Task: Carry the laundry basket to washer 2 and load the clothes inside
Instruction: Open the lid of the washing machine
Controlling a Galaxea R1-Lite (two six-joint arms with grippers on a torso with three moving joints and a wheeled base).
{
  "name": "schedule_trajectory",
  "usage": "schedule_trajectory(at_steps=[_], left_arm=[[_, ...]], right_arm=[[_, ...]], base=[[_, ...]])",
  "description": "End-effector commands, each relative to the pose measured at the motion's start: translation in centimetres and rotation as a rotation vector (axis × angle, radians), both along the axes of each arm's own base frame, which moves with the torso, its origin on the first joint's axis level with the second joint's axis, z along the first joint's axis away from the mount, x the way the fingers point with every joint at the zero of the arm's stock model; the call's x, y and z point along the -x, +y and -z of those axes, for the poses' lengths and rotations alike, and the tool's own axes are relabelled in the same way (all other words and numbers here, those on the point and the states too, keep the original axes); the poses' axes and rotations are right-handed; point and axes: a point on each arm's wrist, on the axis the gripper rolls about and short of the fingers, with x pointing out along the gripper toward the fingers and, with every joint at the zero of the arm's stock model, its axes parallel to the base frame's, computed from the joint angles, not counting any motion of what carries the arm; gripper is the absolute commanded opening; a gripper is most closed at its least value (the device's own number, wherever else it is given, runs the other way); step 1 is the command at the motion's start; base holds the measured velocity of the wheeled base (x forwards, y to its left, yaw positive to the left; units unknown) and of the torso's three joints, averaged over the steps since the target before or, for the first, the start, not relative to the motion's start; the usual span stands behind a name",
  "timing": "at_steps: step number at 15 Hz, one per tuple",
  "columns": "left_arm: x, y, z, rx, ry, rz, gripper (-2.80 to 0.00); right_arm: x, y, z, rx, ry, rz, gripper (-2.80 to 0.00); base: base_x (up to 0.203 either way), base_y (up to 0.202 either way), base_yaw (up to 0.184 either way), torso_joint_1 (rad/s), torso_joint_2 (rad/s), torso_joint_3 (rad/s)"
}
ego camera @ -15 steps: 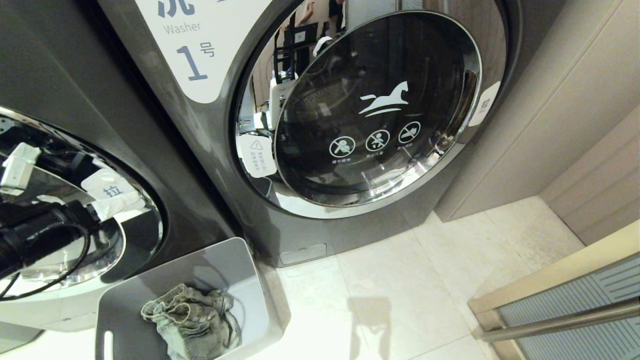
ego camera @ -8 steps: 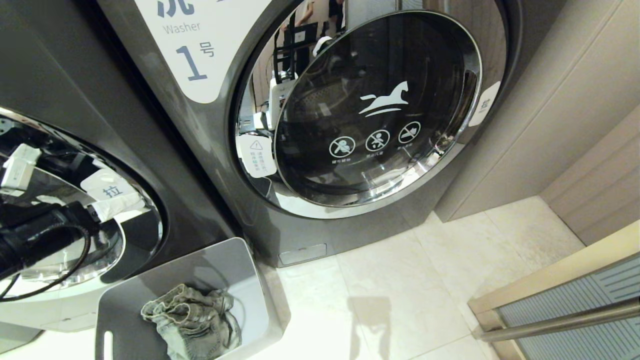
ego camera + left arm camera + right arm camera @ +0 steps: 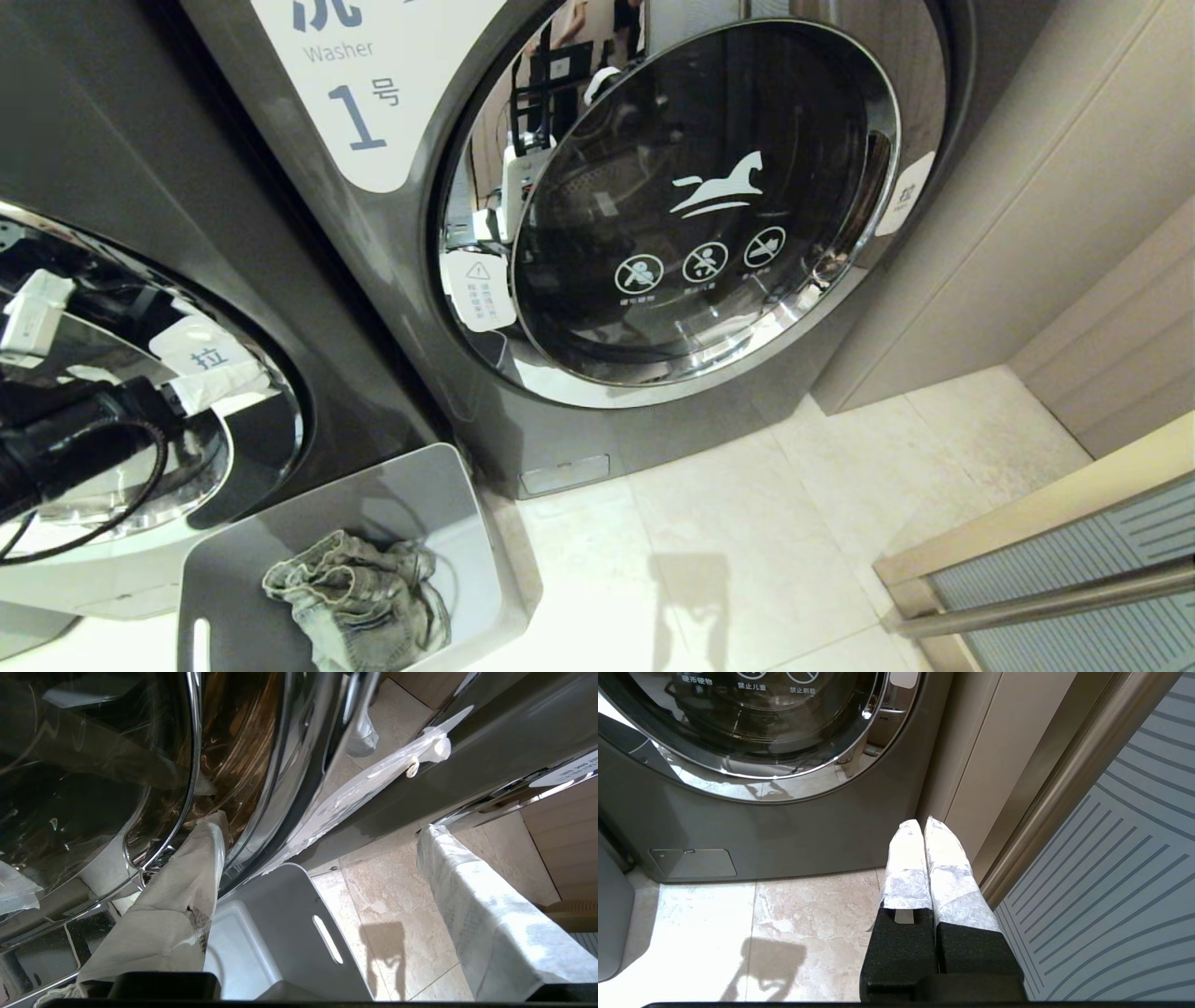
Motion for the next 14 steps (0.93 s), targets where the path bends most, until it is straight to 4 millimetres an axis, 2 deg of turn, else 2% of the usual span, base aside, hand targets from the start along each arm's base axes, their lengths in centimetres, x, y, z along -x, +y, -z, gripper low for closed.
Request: schedule_trajectory(at_steps=[1,8,14], left_arm=[[0.3,-0.1,0.2,0.0,0.001,0.001,0.0],[0.7,-0.2,-0.3,-0.006,-0.023,0.0,0.0],[2.3,0.2,-0.8,-0.014,-0.04,-0.043,0.0]], right_arm=[[-0.4,0.0,1.1,0.002,0.039,-0.001,-2.8],[-0.4,0.0,1.1,0.002,0.038,-0.001,-2.8],[-0.4,0.0,1.1,0.002,0.039,-0.001,-2.8]], base=[[0.0,0.0,0.0,0.0,0.0,0.0],[0.0,0.0,0.0,0.0,0.0,0.0],[0.0,0.0,0.0,0.0,0.0,0.0]])
